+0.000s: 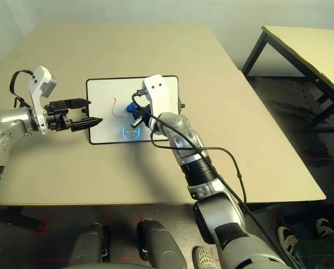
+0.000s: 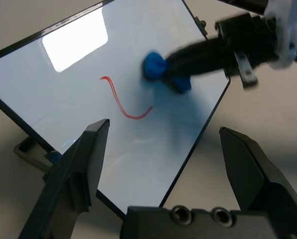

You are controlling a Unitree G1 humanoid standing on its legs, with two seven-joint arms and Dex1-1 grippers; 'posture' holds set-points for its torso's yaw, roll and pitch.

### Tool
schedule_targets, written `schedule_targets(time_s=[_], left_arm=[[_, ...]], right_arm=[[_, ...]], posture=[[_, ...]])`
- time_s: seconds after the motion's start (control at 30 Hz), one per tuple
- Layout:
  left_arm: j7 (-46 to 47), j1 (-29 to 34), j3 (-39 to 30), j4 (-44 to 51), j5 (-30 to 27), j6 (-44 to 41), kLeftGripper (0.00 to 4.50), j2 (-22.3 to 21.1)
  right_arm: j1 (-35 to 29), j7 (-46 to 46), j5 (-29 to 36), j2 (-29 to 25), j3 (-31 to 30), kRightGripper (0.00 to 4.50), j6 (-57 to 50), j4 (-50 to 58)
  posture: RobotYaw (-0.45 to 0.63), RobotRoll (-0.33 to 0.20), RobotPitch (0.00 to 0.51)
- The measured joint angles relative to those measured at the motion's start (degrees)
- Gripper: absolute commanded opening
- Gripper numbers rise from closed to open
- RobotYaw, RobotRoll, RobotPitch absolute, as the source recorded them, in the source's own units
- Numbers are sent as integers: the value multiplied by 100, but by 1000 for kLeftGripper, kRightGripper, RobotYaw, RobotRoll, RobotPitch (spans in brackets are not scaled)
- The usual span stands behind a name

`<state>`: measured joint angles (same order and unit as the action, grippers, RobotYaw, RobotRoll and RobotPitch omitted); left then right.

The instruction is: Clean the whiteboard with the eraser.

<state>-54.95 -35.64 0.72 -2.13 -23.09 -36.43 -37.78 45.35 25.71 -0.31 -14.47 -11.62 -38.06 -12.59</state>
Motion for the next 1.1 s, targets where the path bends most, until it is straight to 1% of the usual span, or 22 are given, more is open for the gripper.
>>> schedule_targets(time_s=[0.07,0.2,0.37,0.47,0.57,0.67,0.73,0.9,1.1], left_arm=[[0,14,-3,0,0,0,4500,-1],[-1,28,-3,0,0,0,4500,0],[-8,27,-3,-1,0,0,4500,0],[-11,27,-4,-1,0,-2,4500,-1],[-11,27,-5,0,-2,-15,4500,-5],[-11,27,-8,13,-5,-41,4500,-13],[-10,30,-8,41,-6,-55,4500,-19],[-2,34,-40,130,-8,-79,4500,-45],[11,35,-44,185,-9,-117,4500,-46]], right_arm=[[83,-113,-12,-97,169,96,-7,-53],[121,-234,-14,-167,306,96,-78,0],[5,-230,-14,-193,323,95,-200,264],[-207,-211,-18,-168,214,92,-286,532],[-519,-174,-21,40,18,80,-437,850],[-719,-96,-19,209,-232,80,-481,978],[-766,-77,-19,243,-288,79,-482,981],[-746,-81,-19,236,-269,79,-381,828],[-512,-131,-12,173,-91,70,-308,464]], posture=[[-51,0,121],[-52,0,125],[-47,0,126],[-36,0,126],[-30,0,125],[-26,0,124],[-23,0,122],[-20,0,123],[-24,0,125]])
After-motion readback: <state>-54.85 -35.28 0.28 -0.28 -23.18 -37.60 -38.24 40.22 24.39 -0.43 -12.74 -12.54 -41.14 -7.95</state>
